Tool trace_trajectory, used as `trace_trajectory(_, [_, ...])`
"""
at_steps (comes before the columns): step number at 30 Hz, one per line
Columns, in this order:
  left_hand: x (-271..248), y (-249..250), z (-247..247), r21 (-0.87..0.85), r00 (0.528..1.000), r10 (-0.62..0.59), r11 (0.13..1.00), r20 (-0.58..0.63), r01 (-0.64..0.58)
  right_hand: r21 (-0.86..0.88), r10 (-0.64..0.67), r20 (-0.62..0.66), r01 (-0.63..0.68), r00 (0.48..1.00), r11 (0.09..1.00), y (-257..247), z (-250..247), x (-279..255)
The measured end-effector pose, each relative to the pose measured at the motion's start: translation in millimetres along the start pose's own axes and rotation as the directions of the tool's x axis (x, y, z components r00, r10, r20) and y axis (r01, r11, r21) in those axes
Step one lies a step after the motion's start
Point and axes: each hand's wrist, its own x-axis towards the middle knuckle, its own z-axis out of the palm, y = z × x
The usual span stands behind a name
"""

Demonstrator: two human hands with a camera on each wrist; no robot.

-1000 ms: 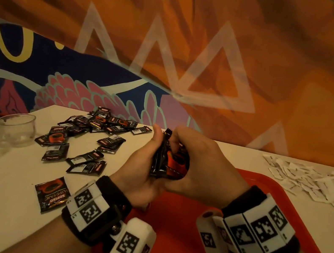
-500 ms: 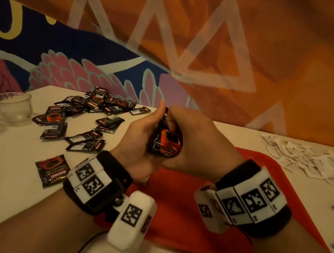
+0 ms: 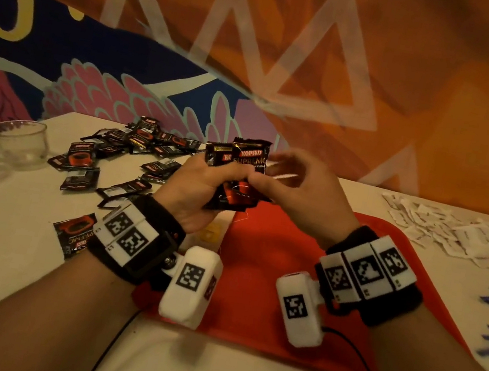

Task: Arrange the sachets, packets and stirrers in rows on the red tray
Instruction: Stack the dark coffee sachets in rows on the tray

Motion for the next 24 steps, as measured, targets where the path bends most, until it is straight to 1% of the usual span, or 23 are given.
trace_trajectory(5, [3.3,-3.7,-1.8,0.088,0.999,0.035,0.996,-0.04,-0.032,0.077,0.03,-0.031,-0.028,0.999,0.997,16.1,4.7,5.9])
trace_trajectory(9, [6.2,-4.5,-4.1,0.137,0.994,0.071,0.989,-0.079,-0.06,0.079,0.064,-0.057,-0.06,0.996,0.995,16.2,5.6,5.1])
trace_trajectory(11, [6.0,-2.4,-3.1,0.095,0.993,0.082,0.993,-0.083,-0.074,0.01,0.02,-0.058,-0.019,0.998,1.0,15.1,5.2,4.7])
trace_trajectory(13, [6.0,0.4,-3.4,0.027,0.992,0.067,0.998,-0.104,-0.064,-0.076,-0.033,-0.044,0.029,0.999,0.997,12.5,6.0,2.9])
trace_trajectory(15, [8.0,1.0,-6.3,-0.008,0.993,0.036,0.999,-0.115,-0.037,-0.07,-0.045,-0.013,0.044,0.999,0.997,13.7,8.2,2.9])
trace_trajectory(18, [8.9,0.3,-8.7,-0.085,0.994,-0.036,0.996,-0.101,0.027,-0.002,-0.022,0.038,0.022,0.999,1.0,15.6,8.3,4.5])
trace_trajectory(21, [9.9,-0.1,-9.5,-0.093,0.995,-0.055,0.995,-0.079,0.048,-0.004,0.01,0.069,-0.01,0.998,1.0,13.1,2.7,4.2])
trace_trajectory(24, [13.9,1.4,-16.2,-0.125,0.987,-0.072,0.991,-0.144,0.054,-0.044,0.072,0.068,-0.069,0.995,0.997,7.3,-4.1,11.1])
